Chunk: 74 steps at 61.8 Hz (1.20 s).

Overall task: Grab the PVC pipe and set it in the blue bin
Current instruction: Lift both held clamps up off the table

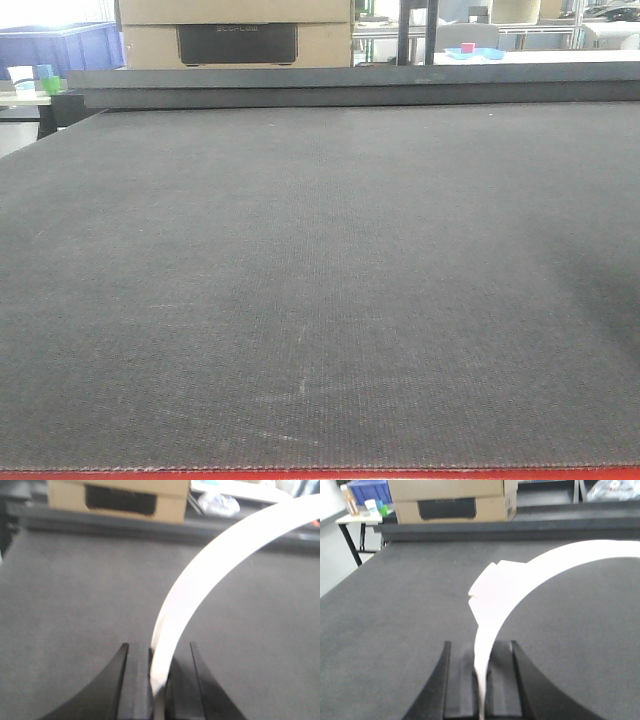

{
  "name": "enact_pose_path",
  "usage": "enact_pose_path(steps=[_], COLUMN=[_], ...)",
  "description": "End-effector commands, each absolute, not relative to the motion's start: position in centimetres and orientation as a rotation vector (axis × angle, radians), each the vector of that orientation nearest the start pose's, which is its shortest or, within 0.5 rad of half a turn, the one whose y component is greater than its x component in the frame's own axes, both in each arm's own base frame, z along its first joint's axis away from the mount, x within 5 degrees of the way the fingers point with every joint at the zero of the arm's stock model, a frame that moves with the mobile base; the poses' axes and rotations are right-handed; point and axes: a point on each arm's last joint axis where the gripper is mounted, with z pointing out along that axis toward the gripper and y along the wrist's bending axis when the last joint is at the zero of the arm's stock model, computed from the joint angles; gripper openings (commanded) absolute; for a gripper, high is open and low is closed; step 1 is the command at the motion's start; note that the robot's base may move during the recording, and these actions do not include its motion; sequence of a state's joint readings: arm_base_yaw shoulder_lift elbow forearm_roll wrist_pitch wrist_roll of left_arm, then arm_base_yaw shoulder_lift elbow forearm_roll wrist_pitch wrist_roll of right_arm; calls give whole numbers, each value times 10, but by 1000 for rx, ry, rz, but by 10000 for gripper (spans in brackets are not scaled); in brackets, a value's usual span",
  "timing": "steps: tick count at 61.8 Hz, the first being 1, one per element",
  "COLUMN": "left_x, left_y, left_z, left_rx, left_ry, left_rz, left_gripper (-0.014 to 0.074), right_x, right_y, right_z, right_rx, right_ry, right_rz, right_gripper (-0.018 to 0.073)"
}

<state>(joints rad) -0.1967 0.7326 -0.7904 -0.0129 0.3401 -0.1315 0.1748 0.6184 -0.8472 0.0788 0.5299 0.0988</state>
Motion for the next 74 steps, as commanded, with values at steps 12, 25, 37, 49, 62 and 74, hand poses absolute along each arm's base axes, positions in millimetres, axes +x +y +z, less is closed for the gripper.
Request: enact_pose_path(steps=[12, 25, 37, 49, 62, 74], left_x=[139, 139, 139, 139, 139, 139], left_y=[-25, -25, -25, -25, -25, -25], left_z=[393, 393, 393, 393, 393, 393], left_rx=[24, 24, 24, 24, 24, 24], left_ry=[1661, 1659, 1659, 1659, 1659, 1659], left_rz=[-247, -247, -247, -247, -247, -247], left_gripper=[-111, -111, -111, -111, -111, -111], right_x=[108, 108, 108, 108, 108, 108], right_y=[22, 22, 22, 22, 22, 22], right_z=[404, 404, 404, 404, 404, 404], right_rx=[-43, -43, -43, -43, -43, -43], right_ry=[1727, 1725, 1725, 1725, 1725, 1725], right_rz=[264, 264, 264, 264, 264, 264], right_gripper=[-168, -168, -168, -168, -168, -168])
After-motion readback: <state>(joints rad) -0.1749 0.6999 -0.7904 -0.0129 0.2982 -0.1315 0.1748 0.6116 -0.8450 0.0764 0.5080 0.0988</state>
